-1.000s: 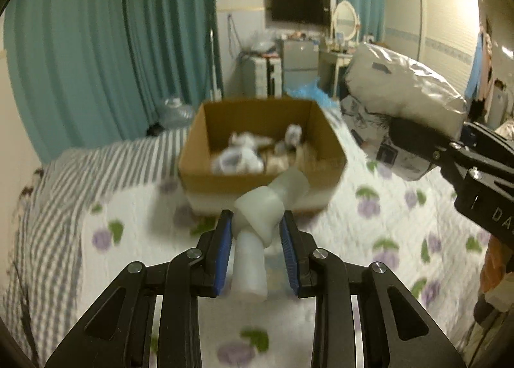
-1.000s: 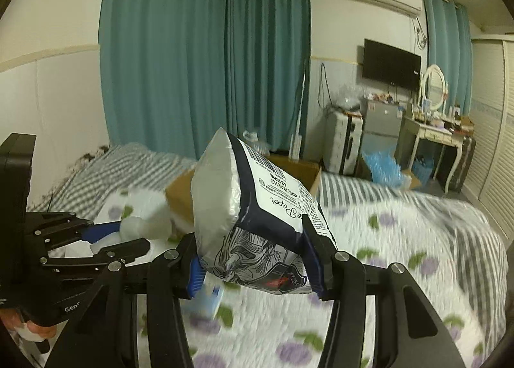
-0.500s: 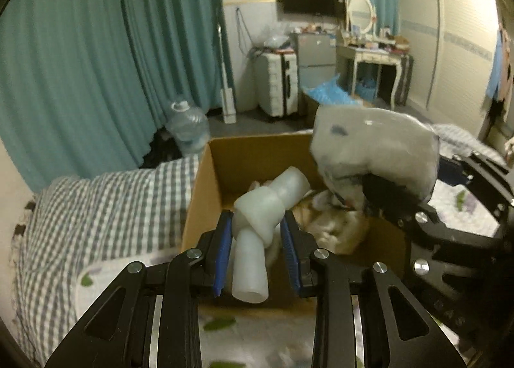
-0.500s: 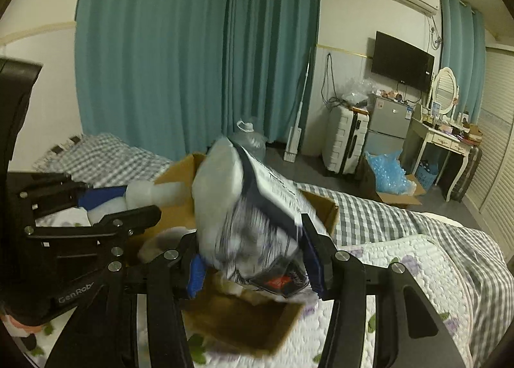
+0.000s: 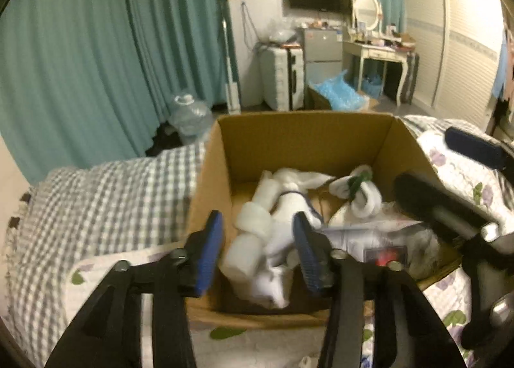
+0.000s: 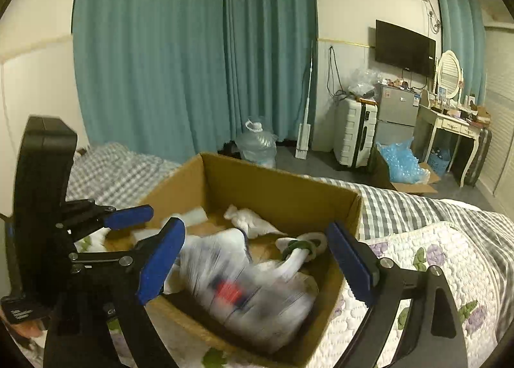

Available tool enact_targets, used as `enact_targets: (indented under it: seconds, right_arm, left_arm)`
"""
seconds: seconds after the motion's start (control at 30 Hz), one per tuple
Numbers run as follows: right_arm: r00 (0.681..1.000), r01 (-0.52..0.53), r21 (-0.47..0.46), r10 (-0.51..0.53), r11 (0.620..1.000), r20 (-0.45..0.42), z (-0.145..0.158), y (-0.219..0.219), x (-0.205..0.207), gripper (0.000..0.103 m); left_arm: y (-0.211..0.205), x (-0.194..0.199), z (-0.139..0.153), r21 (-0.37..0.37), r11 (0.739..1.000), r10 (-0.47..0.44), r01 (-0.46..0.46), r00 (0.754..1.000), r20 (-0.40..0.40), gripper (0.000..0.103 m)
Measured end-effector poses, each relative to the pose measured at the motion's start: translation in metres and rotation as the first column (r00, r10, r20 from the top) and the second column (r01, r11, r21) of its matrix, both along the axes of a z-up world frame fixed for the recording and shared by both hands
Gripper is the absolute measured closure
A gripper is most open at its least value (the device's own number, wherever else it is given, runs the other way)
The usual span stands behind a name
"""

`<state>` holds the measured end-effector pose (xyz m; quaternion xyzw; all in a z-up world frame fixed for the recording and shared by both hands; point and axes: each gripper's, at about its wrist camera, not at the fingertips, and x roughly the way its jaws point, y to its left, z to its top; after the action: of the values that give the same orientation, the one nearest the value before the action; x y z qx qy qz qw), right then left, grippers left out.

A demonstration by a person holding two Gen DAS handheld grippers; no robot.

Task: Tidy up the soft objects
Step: 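Carry the tissue pack and foam tube into the box and open both grippers, then grasp the blue tissue pack with the right gripper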

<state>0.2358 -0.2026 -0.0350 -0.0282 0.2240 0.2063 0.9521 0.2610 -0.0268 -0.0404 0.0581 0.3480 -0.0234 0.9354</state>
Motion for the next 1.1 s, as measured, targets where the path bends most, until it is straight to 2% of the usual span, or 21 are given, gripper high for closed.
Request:
enact_targets:
  seconds: [0.2,0.4,0.43,0.47,0.53,0.67,0.77,0.87,1.0,1.1]
  right_arm:
    - [0.996,0.049,0.033,-0.051,0.998,0.069,0.048,-0.023,-0.039,0.009]
    - [0.989,0.086,0.019,-0.088,0.996,0.121,0.099,-0.043,-0.1,0.007]
    - [0.988,0.093,0.011,-0.094,0.996,0.125,0.108,-0.044,-0.114,0.007]
    - [0.987,0.097,0.006,-0.097,0.995,0.128,0.115,-0.045,-0.126,0.007]
    - [0.985,0.102,0.0,-0.101,0.995,0.137,0.129,-0.047,-0.153,0.003]
    - [0.986,0.091,-0.002,-0.09,0.996,0.143,0.146,-0.047,-0.194,0.001]
    - [0.991,0.069,-0.013,-0.067,0.998,0.12,0.146,-0.04,-0.216,0.001]
    - [0.994,0.05,-0.043,-0.046,0.998,0.096,0.131,-0.028,-0.233,0.001]
    - [0.999,0.02,-0.039,-0.018,0.999,0.036,0.093,-0.013,-0.234,0.001]
    - [0.999,0.028,-0.03,-0.029,0.999,-0.025,0.053,-0.004,-0.217,0.001]
  left_arm:
    - [0.001,-0.023,0.034,0.032,0.999,0.014,-0.016,0.998,0.06,0.045]
    - [0.007,-0.073,0.092,0.002,1.0,0.0,0.0,0.986,0.166,0.045]
    - [0.007,-0.087,0.105,0.003,1.0,-0.008,0.007,0.98,0.2,0.044]
    - [0.007,-0.099,0.115,0.006,1.0,-0.012,0.011,0.973,0.232,0.035]
    - [0.009,-0.131,0.142,0.003,1.0,-0.024,0.025,0.956,0.292,0.025]
    - [0.019,-0.181,0.178,-0.022,0.999,-0.03,0.042,0.922,0.387,0.02]
    - [0.028,-0.214,0.196,-0.026,0.999,-0.013,0.027,0.909,0.417,0.02]
    - [0.034,-0.23,0.198,-0.006,1.0,-0.022,0.026,0.917,0.398,0.02]
    - [0.041,-0.24,0.176,-0.004,1.0,-0.015,0.018,0.939,0.343,0.02]
    - [0.045,-0.236,0.15,0.006,1.0,0.019,-0.022,0.953,0.303,0.02]
